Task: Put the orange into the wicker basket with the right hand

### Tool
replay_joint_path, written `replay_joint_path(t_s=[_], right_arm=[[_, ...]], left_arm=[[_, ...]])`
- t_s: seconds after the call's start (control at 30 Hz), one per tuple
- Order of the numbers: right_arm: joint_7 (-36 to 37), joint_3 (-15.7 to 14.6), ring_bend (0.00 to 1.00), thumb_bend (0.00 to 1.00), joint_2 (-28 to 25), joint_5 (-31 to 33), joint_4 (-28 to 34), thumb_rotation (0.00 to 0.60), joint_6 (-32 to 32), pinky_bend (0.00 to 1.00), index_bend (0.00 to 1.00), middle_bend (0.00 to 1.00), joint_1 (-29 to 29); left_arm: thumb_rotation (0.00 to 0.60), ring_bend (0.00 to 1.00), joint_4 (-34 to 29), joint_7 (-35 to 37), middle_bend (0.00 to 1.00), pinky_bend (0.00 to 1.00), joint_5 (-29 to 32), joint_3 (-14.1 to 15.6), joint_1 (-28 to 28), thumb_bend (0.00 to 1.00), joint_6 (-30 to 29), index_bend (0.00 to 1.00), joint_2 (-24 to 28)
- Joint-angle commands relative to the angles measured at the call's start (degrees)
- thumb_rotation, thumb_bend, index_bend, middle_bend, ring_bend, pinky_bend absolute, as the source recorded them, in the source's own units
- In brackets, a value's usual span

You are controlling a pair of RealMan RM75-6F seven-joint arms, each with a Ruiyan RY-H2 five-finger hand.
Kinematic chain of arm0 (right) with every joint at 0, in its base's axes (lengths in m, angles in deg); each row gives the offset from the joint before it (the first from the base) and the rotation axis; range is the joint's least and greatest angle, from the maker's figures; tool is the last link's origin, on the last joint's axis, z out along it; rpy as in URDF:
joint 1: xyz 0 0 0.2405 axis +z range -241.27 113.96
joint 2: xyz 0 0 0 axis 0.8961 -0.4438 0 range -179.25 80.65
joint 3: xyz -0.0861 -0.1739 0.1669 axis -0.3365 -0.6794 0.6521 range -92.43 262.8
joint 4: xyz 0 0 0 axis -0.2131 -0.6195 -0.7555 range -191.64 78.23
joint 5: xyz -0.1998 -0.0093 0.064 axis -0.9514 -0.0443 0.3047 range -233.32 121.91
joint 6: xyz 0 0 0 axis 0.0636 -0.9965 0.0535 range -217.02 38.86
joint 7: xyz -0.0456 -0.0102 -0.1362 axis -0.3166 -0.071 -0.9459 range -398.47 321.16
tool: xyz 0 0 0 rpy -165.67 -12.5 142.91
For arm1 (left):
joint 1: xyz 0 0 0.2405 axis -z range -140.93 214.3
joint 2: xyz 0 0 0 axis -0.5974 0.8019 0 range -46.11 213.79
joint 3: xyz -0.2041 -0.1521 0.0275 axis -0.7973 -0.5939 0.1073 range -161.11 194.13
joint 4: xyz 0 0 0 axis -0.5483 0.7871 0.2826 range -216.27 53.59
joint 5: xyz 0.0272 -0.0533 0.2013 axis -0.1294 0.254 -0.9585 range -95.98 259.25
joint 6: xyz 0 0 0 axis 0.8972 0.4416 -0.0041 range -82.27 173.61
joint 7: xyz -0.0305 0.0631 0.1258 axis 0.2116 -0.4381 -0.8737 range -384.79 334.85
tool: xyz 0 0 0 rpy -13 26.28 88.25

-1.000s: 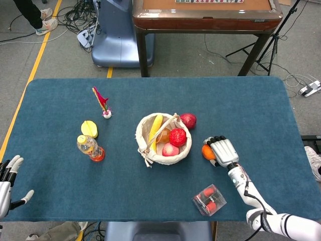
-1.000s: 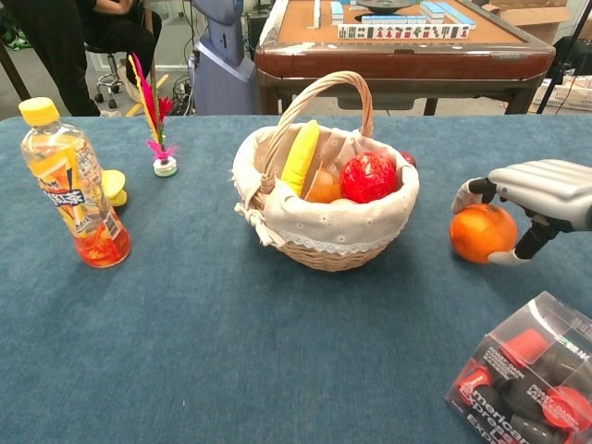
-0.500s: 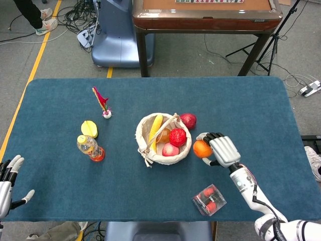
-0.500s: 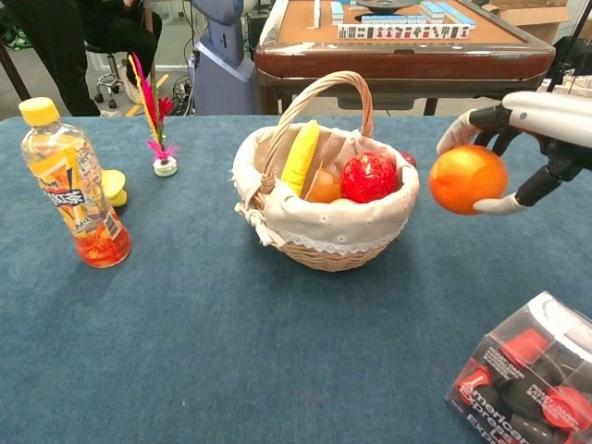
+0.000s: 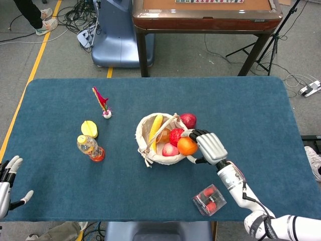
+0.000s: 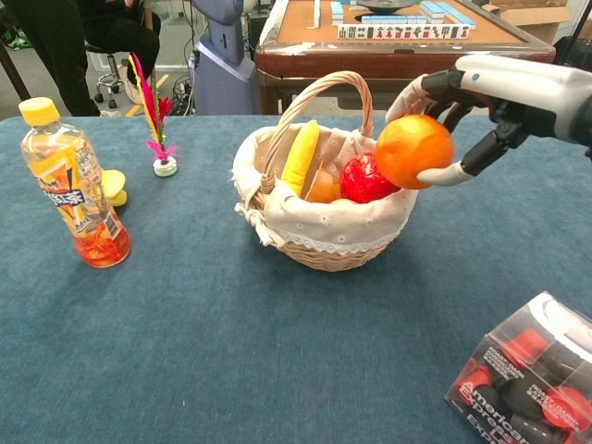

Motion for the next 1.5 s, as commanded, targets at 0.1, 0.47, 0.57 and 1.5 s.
replay_joint_path(t_s=[0.1, 0.47, 0.57, 1.5], right_arm=[[0.2, 0.5, 0.20, 0.29, 1.6, 0.8, -0.3, 0.600, 0.3, 0.32, 0.21, 0.20, 1.2], [1.4, -0.8, 0.16, 0.29, -0.7, -0.5, 1.3, 0.600, -0.9, 0.32, 0.12, 0.14, 0.6], [1.4, -2.2, 0.16, 0.29, -2.9, -2.3, 2.2, 0.600, -2.4, 0.32, 0.12, 0.14, -0.9], [9.8, -14.3, 0.16, 0.29, -19.2, -17.4, -2.8, 0.600, -33.8, 0.32, 0.12, 0.16, -28.4]], left_arm=[[0.600, 0.00, 0.0, 0.0, 0.00, 0.00, 0.0, 0.0, -0.1, 0.22, -0.1, 0.07, 0.0], [0.600, 0.00, 0.1, 0.2, 0.00, 0.00, 0.1, 0.0, -0.2, 0.22, -0.1, 0.07, 0.1], [0.600, 0.00, 0.1, 0.4, 0.00, 0.00, 0.1, -0.1, -0.2, 0.22, -0.2, 0.07, 0.3], [0.600, 0.00, 0.0, 0.2, 0.00, 0.00, -0.3, -0.7, 1.6, 0.22, 1.6, 0.07, -0.1]])
